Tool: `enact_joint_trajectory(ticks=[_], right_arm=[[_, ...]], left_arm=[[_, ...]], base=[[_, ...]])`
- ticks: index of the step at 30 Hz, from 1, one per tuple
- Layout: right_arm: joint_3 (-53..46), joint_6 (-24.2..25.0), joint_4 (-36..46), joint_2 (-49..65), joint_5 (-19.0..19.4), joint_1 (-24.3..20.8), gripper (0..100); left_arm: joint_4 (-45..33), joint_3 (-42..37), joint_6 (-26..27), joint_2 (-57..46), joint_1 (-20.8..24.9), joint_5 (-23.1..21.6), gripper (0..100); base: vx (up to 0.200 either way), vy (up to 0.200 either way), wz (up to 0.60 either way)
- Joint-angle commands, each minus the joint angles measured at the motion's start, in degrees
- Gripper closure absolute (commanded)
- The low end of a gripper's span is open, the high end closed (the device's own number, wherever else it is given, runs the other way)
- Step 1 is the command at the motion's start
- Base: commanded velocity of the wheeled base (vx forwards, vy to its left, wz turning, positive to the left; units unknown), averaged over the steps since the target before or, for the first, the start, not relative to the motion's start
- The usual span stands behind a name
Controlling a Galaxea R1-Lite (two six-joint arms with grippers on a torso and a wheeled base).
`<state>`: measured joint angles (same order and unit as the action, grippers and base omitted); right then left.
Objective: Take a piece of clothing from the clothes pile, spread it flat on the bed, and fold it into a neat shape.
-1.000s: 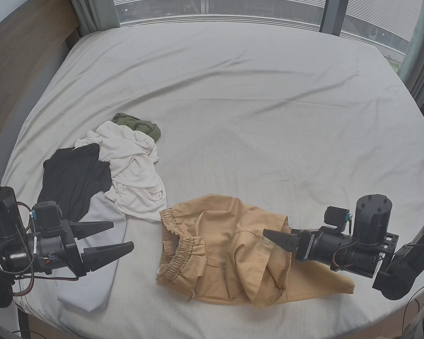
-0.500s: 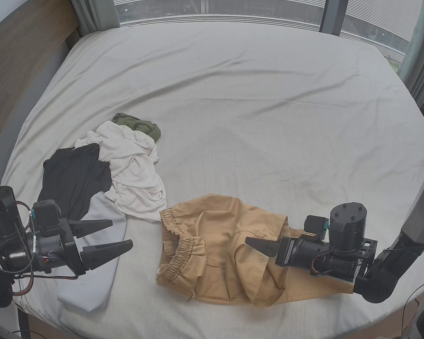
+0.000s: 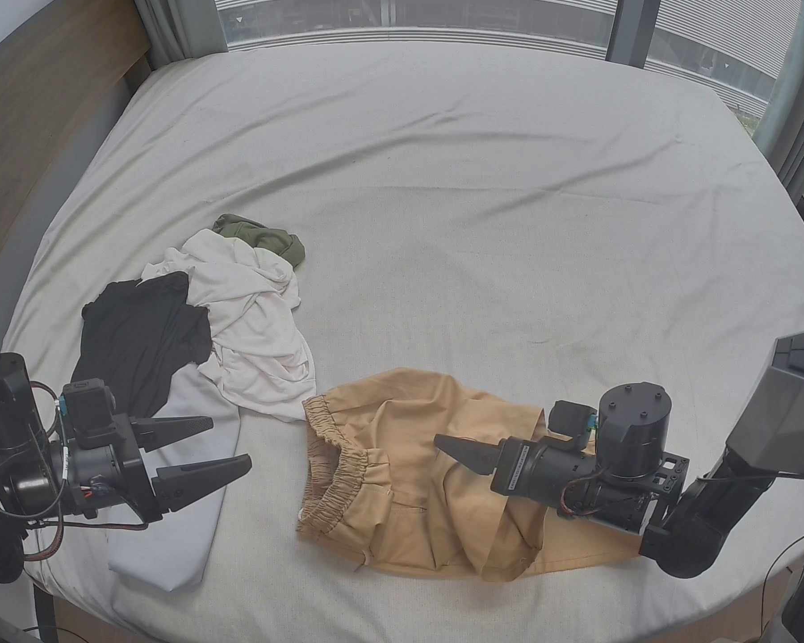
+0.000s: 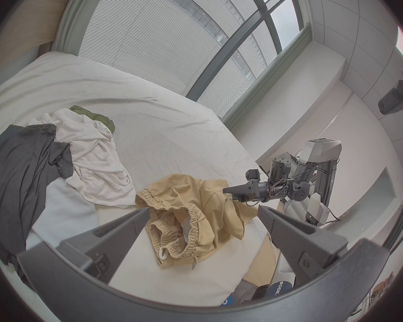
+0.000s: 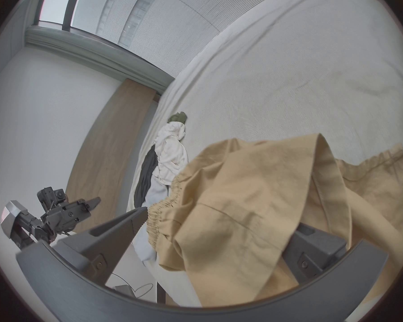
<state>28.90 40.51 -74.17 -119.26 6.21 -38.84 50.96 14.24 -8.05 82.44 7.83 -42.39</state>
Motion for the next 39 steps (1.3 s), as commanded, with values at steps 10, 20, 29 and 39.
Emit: enact_joint_trajectory(ticks=[10,20,29,39], right_arm=[[-0.1,0.8,-1.2,-1.2,0.1,-0.9,0],[-1.7,0.9,-4.5,-1.0,-0.1,-0.8,100],[-2.3,0.9,-4.6,0.5,-0.1,-0.4,100],[-3.5,0.8,-4.9,4.2,0.0,-0.1,100]], left_arm=[[0.4,-0.1,0.0,0.7,0.0,0.0,0],[1.0,-0.3,0.0,0.8,0.0,0.0,0],[1.1,-0.4,0.0,1.1,0.0,0.0,0],[1.3,-0.3,0.0,2.4,0.6,0.0,0]], base=[[0.000,0.000,0.00],[0.000,0.000,0.00],[0.000,0.000,0.00],[0.000,0.000,0.00]])
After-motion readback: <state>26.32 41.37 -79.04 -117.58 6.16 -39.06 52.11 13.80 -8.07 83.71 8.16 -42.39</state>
